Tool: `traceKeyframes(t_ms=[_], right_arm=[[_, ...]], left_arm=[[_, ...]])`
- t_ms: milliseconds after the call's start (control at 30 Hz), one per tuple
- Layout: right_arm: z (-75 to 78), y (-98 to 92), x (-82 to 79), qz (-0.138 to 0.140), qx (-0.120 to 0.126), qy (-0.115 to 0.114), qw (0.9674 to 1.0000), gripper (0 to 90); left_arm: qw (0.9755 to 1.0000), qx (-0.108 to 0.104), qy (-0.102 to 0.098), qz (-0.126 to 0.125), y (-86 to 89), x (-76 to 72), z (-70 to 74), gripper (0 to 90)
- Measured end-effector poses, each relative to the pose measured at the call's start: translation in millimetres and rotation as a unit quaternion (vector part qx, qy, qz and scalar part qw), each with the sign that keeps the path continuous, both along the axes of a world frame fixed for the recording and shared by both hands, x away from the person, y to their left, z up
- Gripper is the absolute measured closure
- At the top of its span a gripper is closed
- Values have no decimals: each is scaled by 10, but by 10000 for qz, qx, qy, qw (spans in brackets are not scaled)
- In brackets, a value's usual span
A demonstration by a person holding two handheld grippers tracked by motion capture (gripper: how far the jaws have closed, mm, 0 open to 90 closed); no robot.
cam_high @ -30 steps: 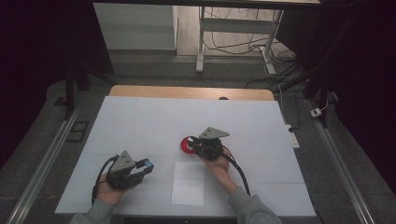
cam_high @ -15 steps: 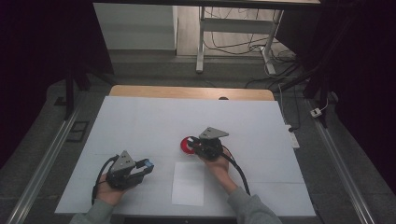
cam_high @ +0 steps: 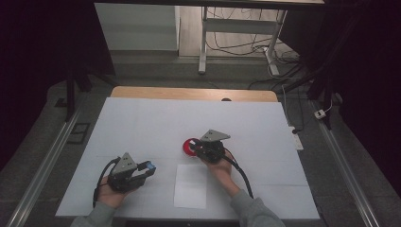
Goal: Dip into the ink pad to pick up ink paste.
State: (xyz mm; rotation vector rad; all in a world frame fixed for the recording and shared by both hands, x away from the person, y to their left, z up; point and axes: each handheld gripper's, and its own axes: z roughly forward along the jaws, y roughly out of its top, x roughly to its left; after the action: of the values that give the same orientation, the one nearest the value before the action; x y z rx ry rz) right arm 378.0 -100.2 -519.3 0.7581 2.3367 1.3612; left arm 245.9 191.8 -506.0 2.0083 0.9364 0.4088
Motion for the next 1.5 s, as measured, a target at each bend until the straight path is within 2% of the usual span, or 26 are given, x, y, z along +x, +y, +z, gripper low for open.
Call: traceKeyframes(t_ms=[400, 667, 1500], right_arm=[[30, -21, 0, -12, 100, 37, 9999, 754], [40, -22, -5, -18, 89, -5, 10000, 754], [146, -104, -13, -40, 310, -87, 9995, 753]], left_arm=[[10000, 1, -11, 2, 8, 3, 3, 657], [10000, 0, -16, 8, 11, 3, 3, 656], [10000, 4, -2, 16, 15, 6, -3, 656]])
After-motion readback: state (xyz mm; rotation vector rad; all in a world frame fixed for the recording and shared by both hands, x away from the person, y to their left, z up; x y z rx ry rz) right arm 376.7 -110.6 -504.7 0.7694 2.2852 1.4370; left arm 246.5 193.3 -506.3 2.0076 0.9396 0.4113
